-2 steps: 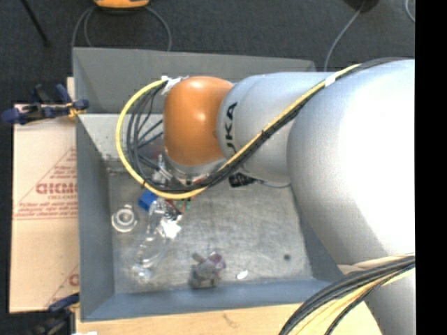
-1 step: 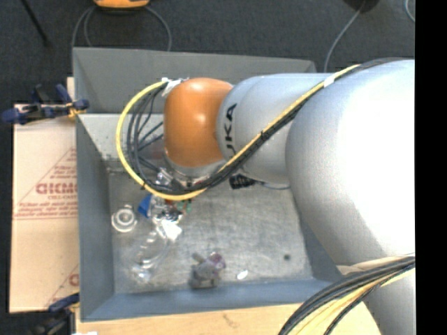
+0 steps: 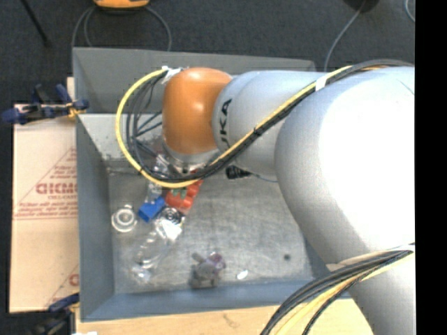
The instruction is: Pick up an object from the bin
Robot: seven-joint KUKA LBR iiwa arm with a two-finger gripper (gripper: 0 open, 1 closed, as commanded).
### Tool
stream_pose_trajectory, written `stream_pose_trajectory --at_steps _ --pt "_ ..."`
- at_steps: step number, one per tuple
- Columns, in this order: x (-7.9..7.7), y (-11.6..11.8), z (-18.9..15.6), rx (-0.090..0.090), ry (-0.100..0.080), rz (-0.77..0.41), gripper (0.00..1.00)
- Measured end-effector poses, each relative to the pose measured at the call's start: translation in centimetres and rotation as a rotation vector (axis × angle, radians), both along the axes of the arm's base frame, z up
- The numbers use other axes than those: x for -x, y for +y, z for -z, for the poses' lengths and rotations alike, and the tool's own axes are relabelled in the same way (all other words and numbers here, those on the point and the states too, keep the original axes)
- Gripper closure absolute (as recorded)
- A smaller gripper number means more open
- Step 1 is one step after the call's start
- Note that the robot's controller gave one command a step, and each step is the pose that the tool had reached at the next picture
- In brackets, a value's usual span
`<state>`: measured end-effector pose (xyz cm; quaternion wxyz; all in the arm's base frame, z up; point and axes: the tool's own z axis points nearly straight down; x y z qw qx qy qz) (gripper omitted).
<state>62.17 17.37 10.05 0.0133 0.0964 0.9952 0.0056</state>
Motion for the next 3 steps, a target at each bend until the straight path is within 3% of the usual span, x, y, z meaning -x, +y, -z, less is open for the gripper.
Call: stream_pose_trajectory --at_steps 1,2,3 --pt "0.2 -0.1 0.6 0.001 0.010 0.002 0.00" --pt "0.9 -0.9 1.6 0.009 0.011 -0.271 0.00" --pt "2.3 -7.7 2.0 0.013 0.015 -0.319 0.00"
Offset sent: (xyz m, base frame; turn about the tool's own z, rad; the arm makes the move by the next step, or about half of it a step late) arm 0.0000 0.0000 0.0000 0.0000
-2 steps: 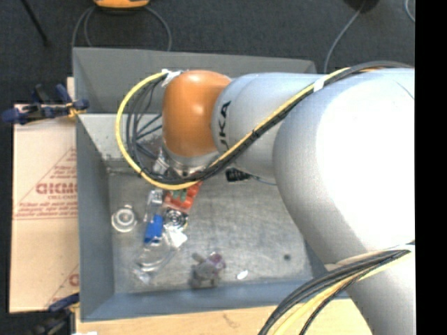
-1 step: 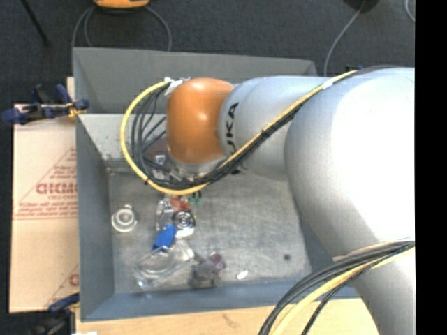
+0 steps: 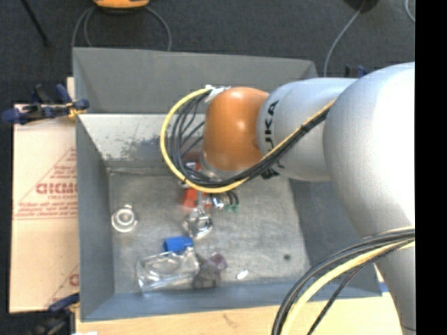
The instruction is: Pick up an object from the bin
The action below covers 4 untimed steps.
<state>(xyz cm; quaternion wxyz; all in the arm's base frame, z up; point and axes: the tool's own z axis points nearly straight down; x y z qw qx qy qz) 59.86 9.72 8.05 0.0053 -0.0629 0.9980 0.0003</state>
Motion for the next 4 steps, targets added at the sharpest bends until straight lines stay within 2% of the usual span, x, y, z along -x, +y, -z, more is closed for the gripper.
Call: stream_pose_trajectory --at_steps 1,2,3,4 --pt "9.4 -5.6 0.3 -0.003 -0.008 -0.005 0.00" --pt "9.1 -5.5 0.2 -0.004 -0.012 -0.004 1.00" --pt "8.9 -5.5 -8.4 0.002 0.000 -0.025 1.00" --pt "8.3 -6.7 -16.1 0.003 -0.001 -0.037 1.00"
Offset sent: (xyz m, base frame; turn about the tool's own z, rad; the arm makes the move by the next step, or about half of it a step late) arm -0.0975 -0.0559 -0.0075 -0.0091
